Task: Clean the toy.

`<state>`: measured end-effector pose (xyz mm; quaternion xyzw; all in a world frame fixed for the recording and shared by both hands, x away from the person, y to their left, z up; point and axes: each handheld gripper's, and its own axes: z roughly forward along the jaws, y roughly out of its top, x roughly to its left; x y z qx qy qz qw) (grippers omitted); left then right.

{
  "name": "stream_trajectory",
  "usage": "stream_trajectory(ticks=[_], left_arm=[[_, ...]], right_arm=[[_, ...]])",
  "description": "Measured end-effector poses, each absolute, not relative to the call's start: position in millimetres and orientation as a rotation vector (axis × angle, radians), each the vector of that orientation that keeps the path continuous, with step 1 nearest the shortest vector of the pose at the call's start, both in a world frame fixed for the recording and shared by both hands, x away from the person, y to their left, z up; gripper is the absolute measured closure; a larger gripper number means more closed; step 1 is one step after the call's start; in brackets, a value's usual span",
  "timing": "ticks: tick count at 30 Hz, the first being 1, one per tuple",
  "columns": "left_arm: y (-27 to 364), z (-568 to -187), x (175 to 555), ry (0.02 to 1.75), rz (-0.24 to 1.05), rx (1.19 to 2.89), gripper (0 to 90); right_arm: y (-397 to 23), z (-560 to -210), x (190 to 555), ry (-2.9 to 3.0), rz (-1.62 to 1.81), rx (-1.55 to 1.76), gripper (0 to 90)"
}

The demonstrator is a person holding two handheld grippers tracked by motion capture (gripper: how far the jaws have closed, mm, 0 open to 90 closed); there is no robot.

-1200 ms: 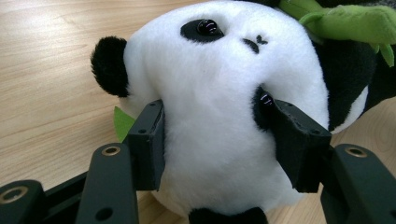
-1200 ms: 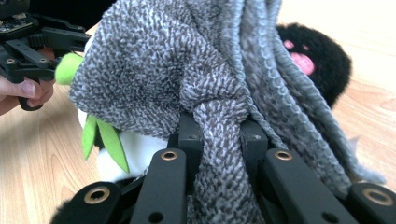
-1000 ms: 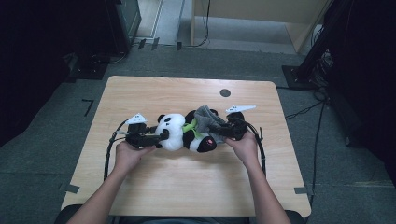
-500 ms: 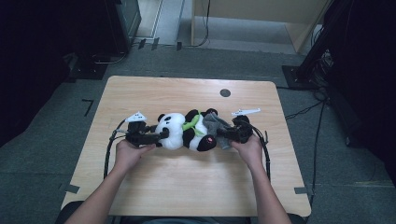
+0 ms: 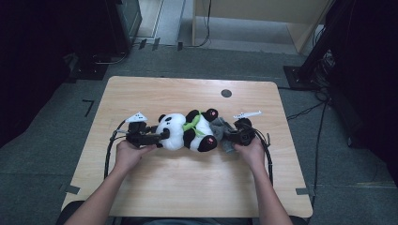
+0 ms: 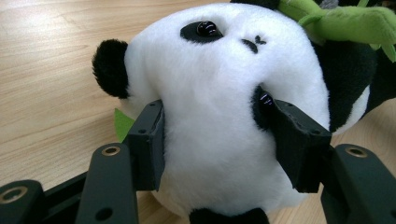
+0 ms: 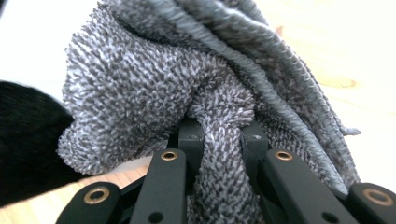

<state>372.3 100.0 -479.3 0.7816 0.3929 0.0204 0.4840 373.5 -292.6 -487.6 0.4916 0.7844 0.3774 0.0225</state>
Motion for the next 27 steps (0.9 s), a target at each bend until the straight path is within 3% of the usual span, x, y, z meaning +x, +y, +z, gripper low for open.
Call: stream_trajectory(ticks=[4, 15, 27], left_arm=[[100.4, -479.5, 371.8, 0.953, 0.056, 1.905, 41.4], [100.3, -480.3, 371.5, 0.946, 0.064, 1.902, 41.2], [99.2, -480.9, 367.2, 0.924, 0.109, 1.904, 40.1]], right_arm=[[-299.3, -490.9, 375.8, 2.435, 1.086, 1.563, 77.3], [-337.8, -458.6, 369.3, 2.183, 1.288, 1.64, 77.7], [-272.6, -403.0, 358.2, 2.231, 1.511, 1.265, 77.7]])
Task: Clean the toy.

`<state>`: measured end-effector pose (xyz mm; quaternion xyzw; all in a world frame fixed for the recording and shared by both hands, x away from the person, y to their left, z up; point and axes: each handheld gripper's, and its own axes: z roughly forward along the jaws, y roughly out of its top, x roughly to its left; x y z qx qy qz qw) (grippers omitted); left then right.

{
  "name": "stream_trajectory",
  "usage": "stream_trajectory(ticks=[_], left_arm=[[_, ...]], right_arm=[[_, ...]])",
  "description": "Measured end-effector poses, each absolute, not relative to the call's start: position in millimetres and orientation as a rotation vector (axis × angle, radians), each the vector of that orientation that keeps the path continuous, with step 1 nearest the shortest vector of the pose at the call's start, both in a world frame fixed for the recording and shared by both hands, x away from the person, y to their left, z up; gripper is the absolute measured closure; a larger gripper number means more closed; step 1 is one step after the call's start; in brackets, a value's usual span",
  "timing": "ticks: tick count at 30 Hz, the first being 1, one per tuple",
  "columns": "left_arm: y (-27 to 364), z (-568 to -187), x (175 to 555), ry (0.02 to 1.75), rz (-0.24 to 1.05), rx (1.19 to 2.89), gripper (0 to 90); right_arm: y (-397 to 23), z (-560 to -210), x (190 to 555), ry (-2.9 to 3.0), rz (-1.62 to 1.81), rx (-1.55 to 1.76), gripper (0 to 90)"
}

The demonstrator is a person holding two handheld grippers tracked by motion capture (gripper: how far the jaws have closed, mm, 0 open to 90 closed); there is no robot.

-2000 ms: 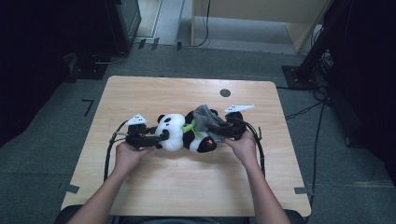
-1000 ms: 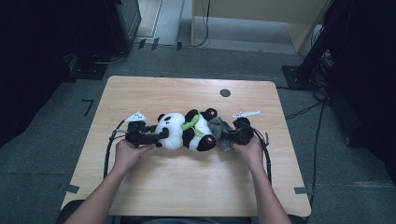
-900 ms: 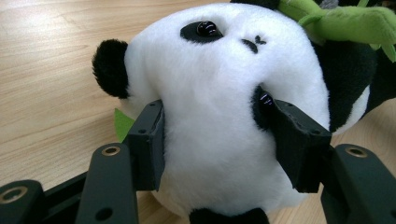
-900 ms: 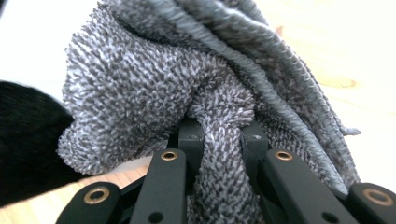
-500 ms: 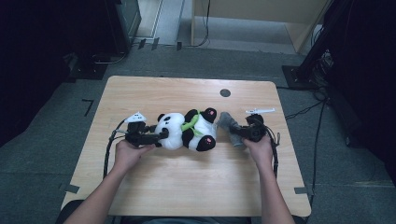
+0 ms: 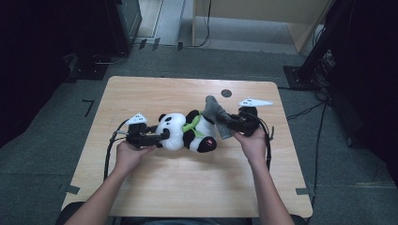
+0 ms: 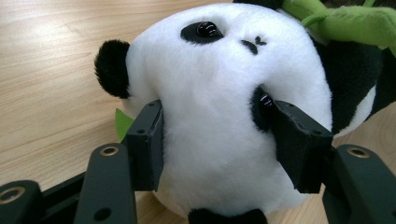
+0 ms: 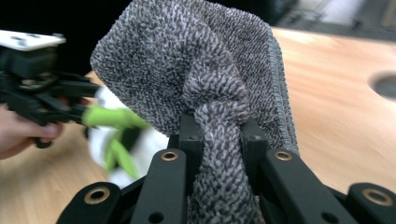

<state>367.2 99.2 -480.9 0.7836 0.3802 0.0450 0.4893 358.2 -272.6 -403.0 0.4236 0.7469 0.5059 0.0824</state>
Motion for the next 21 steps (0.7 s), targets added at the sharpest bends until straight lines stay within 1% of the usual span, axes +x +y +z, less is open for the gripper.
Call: stream_trajectory(ticks=[3, 7, 11, 15, 21], left_arm=[[98.9, -481.1, 365.1, 0.913, 0.123, 1.904, 37.1], [98.7, -480.7, 364.6, 0.897, 0.145, 1.903, 30.6], [103.8, -475.4, 362.1, 0.872, 0.159, 1.883, 28.0], [110.0, -479.6, 357.6, 0.862, 0.104, 1.906, 24.8], [104.2, -488.9, 357.0, 0.826, 0.124, 1.91, 18.4]], right_arm=[[-246.8, -405.2, 361.2, 2.304, 1.491, 1.195, 77.7], [-221.5, -422.3, 371.2, 2.412, 1.371, 1.159, 77.9], [-222.2, -427.0, 380.6, 2.402, 1.377, 1.191, 78.2], [-225.3, -431.2, 387.3, 2.388, 1.397, 1.207, 78.3], [-226.6, -431.5, 397.1, 2.396, 1.379, 1.23, 78.3]])
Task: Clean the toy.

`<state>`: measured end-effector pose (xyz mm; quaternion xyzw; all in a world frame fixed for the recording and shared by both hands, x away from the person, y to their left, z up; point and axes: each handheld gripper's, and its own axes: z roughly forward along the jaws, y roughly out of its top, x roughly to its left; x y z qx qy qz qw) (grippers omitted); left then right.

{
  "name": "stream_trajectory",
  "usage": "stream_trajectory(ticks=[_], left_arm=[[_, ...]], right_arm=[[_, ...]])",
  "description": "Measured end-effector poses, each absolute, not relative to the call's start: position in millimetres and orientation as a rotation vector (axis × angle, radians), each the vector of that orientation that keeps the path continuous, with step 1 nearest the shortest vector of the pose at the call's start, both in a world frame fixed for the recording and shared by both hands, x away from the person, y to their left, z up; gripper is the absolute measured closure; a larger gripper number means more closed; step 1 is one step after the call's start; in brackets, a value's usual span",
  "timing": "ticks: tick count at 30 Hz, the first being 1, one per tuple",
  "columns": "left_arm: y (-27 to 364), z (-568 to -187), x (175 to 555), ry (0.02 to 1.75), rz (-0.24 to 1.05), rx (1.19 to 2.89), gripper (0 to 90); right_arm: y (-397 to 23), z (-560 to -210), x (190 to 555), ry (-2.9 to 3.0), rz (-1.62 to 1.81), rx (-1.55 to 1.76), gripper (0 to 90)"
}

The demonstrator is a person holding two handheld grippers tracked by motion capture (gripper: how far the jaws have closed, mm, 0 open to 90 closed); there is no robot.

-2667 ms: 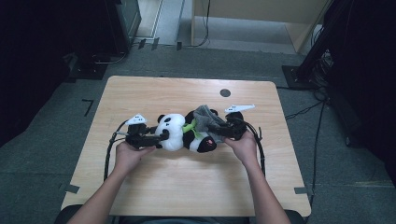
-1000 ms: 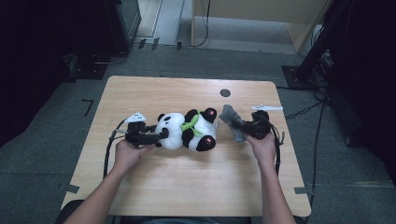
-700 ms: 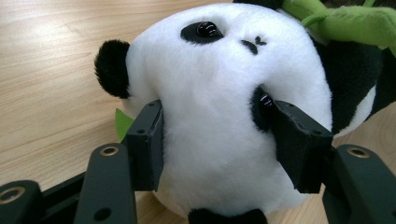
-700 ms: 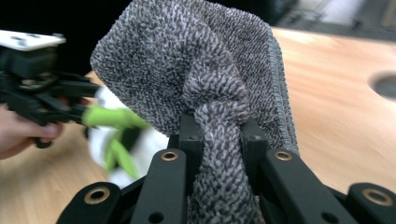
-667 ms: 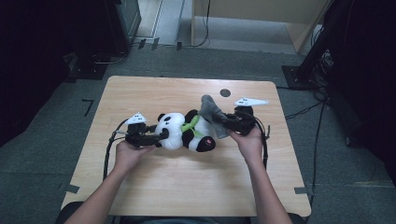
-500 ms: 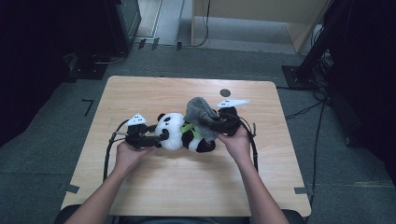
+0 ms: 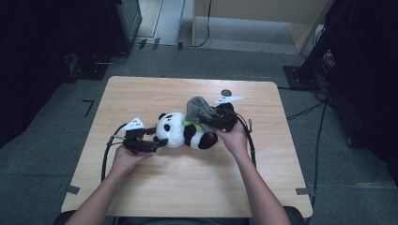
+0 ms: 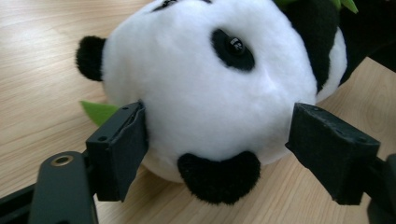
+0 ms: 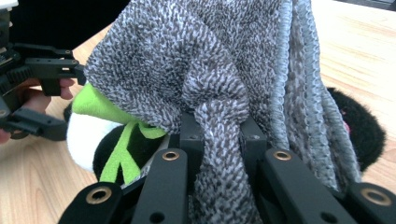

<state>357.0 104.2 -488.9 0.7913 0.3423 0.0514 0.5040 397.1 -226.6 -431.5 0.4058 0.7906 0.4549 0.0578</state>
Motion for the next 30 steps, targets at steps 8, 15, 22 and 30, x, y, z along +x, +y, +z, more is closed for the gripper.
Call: stream_trajectory(ticks=[8, 15, 22, 30], left_arm=[[95.1, -498.7, 358.6, 0.806, 0.186, 1.887, 12.2], [93.1, -504.6, 359.0, 0.847, 0.228, 1.87, 29.8], [89.0, -492.2, 351.3, 0.868, 0.246, 1.899, 44.5], [86.1, -484.8, 345.8, 0.872, 0.238, 1.909, 44.8]], right_arm=[[-229.5, -436.0, 407.9, 2.393, 1.424, 1.275, 78.3], [-226.8, -432.2, 404.2, 2.379, 1.391, 1.275, 78.2], [-227.6, -386.6, 385.7, 2.277, 1.432, 1.217, 78.2], [-170.0, -377.7, 363.1, 2.4, 1.397, 1.047, 77.9]])
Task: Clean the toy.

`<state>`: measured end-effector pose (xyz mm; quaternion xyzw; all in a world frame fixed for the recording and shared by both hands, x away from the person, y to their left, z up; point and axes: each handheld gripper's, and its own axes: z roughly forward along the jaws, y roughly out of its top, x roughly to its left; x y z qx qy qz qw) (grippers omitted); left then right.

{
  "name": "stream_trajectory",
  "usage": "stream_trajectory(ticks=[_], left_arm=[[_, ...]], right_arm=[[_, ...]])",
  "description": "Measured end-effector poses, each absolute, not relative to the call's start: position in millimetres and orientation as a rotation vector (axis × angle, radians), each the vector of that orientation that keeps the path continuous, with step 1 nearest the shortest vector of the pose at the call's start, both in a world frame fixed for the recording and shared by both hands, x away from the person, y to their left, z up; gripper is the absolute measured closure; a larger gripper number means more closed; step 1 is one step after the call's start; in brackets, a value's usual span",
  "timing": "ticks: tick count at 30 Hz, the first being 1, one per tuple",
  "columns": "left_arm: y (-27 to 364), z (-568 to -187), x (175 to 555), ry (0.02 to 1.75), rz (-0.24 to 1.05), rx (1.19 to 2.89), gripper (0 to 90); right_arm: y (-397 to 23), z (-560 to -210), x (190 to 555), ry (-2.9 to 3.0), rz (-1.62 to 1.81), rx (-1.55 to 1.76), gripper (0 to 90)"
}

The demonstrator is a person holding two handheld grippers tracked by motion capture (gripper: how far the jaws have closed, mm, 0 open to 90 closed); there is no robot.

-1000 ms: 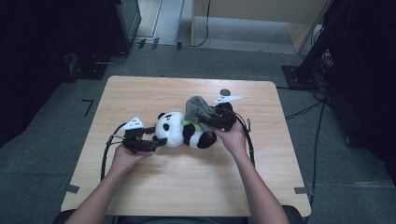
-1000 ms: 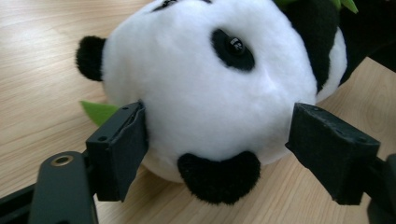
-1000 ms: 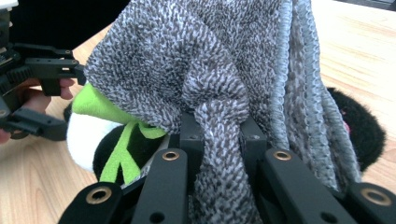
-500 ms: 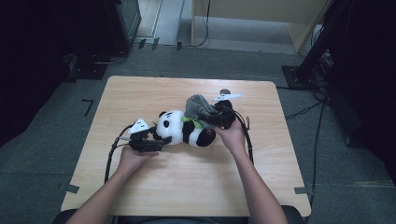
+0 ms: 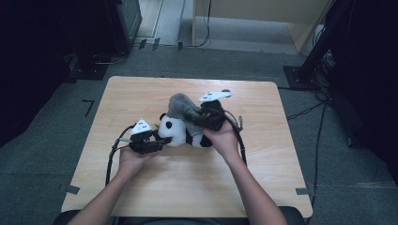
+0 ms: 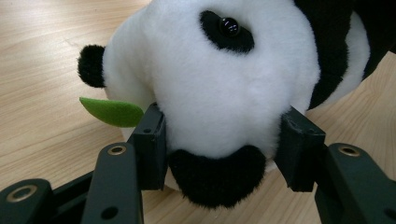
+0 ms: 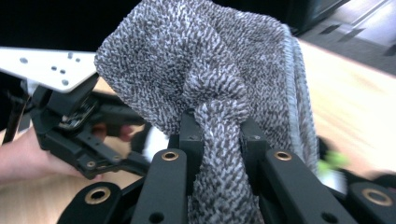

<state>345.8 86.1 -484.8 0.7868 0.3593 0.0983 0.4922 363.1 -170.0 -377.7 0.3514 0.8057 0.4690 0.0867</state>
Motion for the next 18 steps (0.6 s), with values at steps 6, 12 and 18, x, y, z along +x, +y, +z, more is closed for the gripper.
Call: stream_trajectory(ticks=[6, 12, 18], left_arm=[[83.5, -482.9, 341.9, 0.875, 0.218, 1.911, 45.4], [84.0, -484.2, 344.0, 0.906, 0.214, 1.939, 46.3], [84.7, -485.8, 344.3, 0.904, 0.208, 1.947, 47.0]], right_arm=[[-129.7, -399.9, 356.5, 2.477, 1.296, 0.973, 77.7], [-120.3, -418.5, 356.2, 2.498, 1.278, 0.982, 77.4], [-121.4, -422.6, 352.5, 2.547, 1.224, 0.925, 78.0]])
